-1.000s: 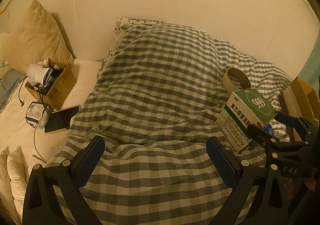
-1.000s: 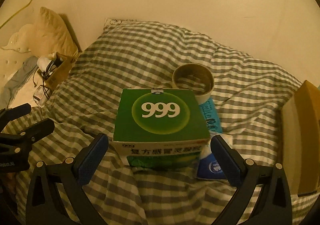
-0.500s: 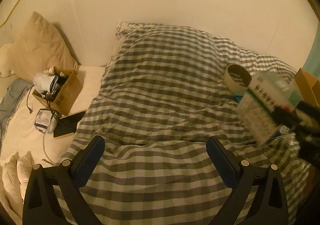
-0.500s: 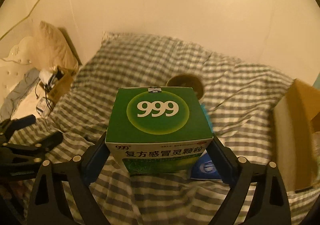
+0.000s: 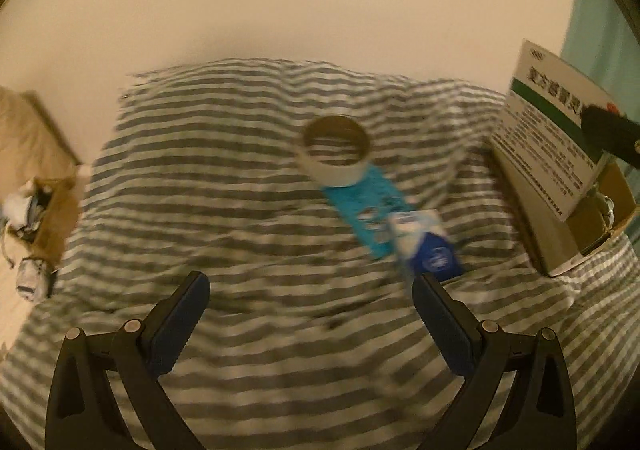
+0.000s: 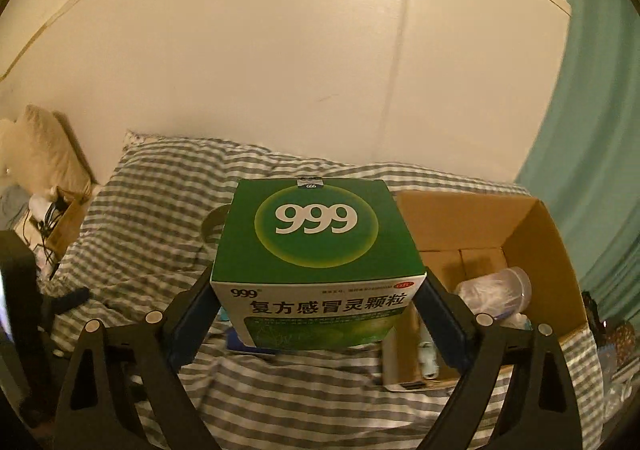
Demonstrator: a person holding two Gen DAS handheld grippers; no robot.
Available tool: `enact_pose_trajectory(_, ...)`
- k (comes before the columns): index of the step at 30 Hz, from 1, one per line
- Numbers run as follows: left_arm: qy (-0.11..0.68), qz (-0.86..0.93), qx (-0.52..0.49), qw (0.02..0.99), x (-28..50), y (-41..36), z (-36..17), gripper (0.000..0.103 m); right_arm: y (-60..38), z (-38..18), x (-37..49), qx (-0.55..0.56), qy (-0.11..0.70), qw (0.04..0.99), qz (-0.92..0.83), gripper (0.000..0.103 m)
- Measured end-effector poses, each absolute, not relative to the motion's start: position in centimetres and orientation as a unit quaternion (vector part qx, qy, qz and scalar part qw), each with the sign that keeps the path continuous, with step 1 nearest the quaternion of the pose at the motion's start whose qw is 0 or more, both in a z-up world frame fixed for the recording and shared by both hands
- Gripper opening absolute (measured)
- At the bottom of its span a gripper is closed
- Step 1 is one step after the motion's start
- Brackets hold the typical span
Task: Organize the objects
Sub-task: 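Lift the green medicine box with the right tool while the left tool grasps the blue tissue pack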
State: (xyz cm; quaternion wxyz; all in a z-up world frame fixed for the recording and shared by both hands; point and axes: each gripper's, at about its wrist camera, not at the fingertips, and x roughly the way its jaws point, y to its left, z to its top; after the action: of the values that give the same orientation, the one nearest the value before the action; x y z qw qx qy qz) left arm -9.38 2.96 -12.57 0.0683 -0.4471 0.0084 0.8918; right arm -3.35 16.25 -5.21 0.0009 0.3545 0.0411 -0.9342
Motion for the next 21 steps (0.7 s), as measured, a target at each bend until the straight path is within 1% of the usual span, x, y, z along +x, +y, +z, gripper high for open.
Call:
enact_pose_trajectory(5,0.016,0.883,-0.459,0.098,-11.0,7.0,-13.6,0.103,17.9,-5.5,-3.6,0.351,0.036,-0.011,-0.936,0.093)
enact_pose_trajectory(8,0.015,0.877,-0.467,0.113,-12.0,8.6,-14.3,0.103,18.6,-5.6,-3.6,0.352,0.019,0.003,-0.936,0.093)
enact_pose_trajectory(12,0.015,0.868,-0.478,0.131,-13.3,10.3,-15.4,0.103,19.0,-5.6,-3.6,0.348,0.017,0.013,-0.937,0.093)
enact_pose_trajectory(14,0.011,0.860,-0.492,0.137,-14.0,10.7,-16.3,0.100,19.2,-5.9,-3.6,0.349,0.011,0.019,-0.937,0.093)
enact_pose_trajectory(17,0.005,0.844,-0.517,0.147,-14.9,11.3,-18.0,0.087,19.4,-6.5,-3.8,0.354,0.004,0.025,-0.935,0.093)
enact_pose_trajectory(19,0.007,0.831,-0.534,0.154,-15.1,11.8,-19.2,0.065,19.6,-6.7,-3.8,0.355,-0.001,0.028,-0.934,0.093)
enact_pose_trajectory(21,0.007,0.832,-0.533,0.156,-15.0,11.8,-19.4,0.062,19.6,-6.8,-3.7,0.355,-0.004,0.029,-0.934,0.093)
